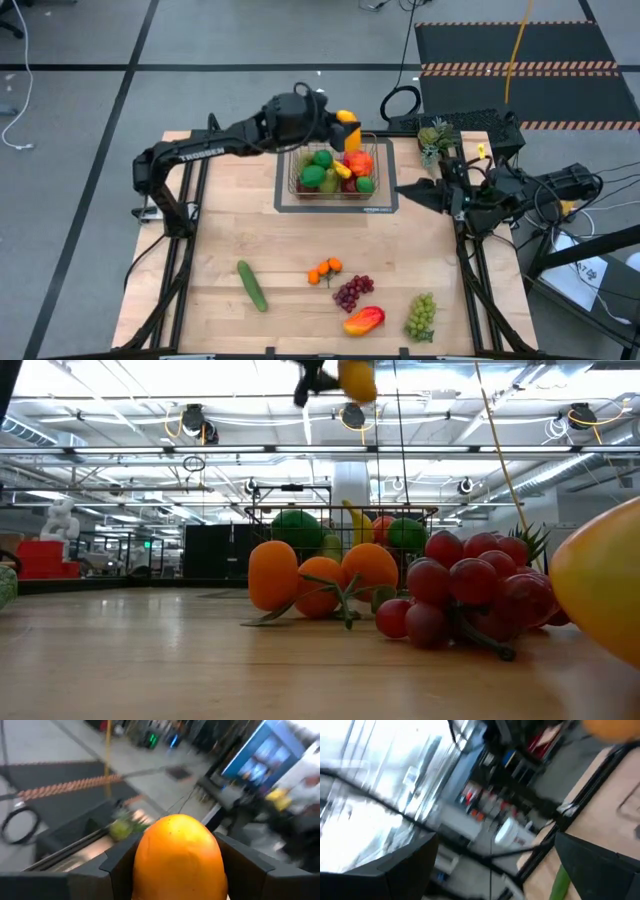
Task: Build produce basket
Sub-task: Put the yellow mango into the brown wire basket
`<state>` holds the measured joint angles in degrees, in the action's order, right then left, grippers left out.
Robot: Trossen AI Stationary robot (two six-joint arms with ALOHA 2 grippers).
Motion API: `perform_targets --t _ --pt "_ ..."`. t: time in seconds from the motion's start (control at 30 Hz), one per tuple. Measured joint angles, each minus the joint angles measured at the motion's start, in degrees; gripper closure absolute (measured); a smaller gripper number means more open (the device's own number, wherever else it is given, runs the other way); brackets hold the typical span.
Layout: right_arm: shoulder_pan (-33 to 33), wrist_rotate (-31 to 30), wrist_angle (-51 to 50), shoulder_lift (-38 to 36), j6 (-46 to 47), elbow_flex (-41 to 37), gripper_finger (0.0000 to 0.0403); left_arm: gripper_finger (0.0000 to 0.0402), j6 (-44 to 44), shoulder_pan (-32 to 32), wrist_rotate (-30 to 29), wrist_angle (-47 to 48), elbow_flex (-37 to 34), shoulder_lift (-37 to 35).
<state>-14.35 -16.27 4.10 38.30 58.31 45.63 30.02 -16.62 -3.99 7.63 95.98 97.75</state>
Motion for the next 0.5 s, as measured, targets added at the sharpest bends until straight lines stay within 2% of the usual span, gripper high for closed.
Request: perform_targets --t 0.1,0.23,0.5 --pt "0.87 -5.71 0.19 -0.12 3.19 0.0 0.0007 0.0165 -4.85 -3.26 5.08 5.11 -0.04 0.15" --pt "2.08 -11.94 0.39 -0.2 6.94 0.0 0.0007 0.0165 -14.7 -7.02 7.86 10.29 -0.02 0.05" --pt "4.06 -21.43 0.37 -0.02 8.56 0.0 0.0007 0.0165 -37.49 -11.64 14.61 8.25 0.02 5.56"
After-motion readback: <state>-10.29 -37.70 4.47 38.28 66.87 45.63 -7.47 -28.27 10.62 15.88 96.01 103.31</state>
